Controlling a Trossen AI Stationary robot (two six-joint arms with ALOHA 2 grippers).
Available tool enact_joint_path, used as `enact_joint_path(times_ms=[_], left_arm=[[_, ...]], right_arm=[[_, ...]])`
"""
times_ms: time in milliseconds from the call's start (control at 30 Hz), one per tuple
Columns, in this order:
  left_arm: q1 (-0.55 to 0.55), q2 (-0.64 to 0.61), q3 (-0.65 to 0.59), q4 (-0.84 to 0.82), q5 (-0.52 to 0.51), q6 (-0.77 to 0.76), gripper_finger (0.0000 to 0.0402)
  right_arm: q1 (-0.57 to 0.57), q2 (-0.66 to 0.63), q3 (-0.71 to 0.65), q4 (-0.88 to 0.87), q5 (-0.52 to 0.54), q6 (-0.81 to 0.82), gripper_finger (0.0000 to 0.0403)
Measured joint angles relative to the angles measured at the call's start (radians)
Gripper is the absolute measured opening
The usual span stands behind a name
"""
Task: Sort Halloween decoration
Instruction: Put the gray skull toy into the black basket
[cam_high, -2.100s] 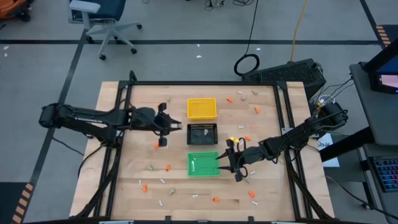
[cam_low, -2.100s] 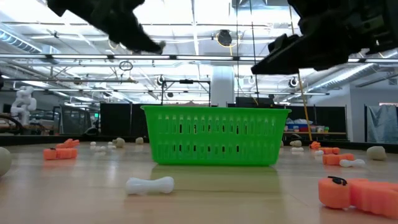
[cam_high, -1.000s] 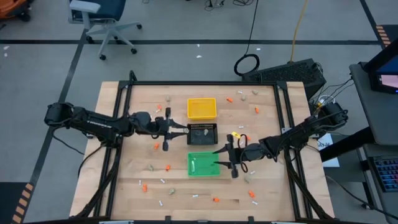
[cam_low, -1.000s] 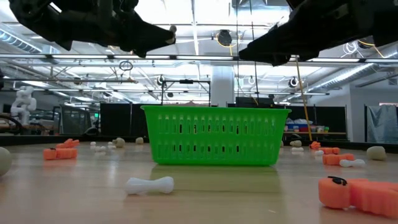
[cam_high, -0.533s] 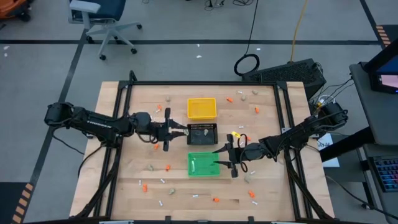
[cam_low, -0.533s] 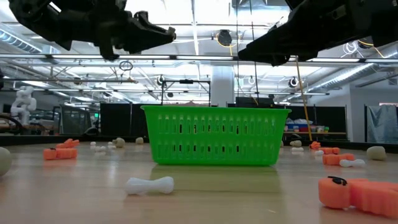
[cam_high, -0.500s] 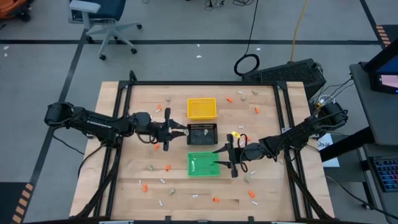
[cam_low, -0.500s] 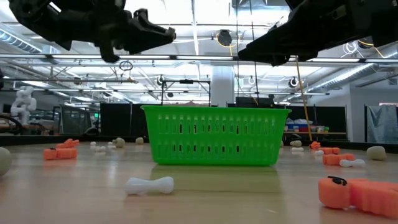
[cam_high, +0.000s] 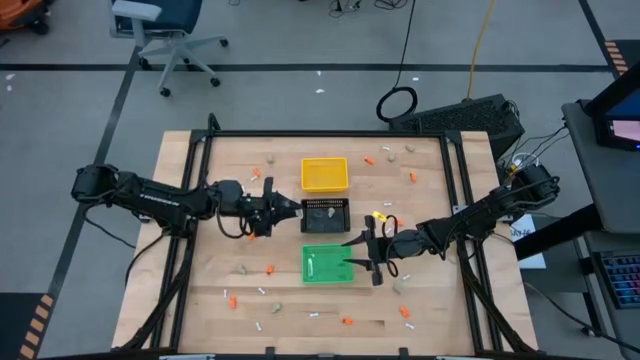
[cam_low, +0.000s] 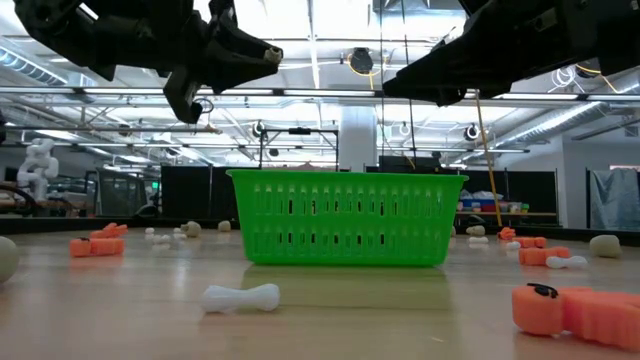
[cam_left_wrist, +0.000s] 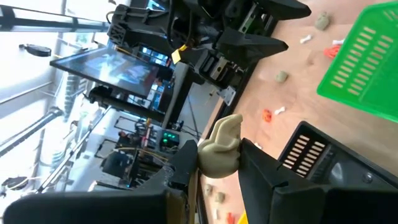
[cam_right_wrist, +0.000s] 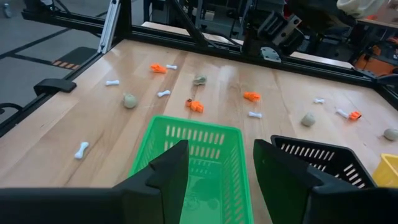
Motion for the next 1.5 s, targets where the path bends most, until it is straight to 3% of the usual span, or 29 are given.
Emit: enact_joint_path(times_ms=[467, 1033, 1500], left_arm=[[0.000, 0.000, 0.000, -0.001, -0.001, -0.005, 0.0082], [0.000, 0.000, 0.000, -0.009, -0.001, -0.428, 0.0082], [0.000, 0.000, 0.033, -0.010, -0.017, -0.894, 0.0082]], right_arm=[[0.000, 0.000, 0.000, 0.000, 0.000, -0.001, 0.0169], [0.000, 0.000, 0.000, 0.000, -0.001, 0.000, 0.0169], [0.000, 0.000, 0.000, -0.010, -0.001, -0.001, 0.0169]])
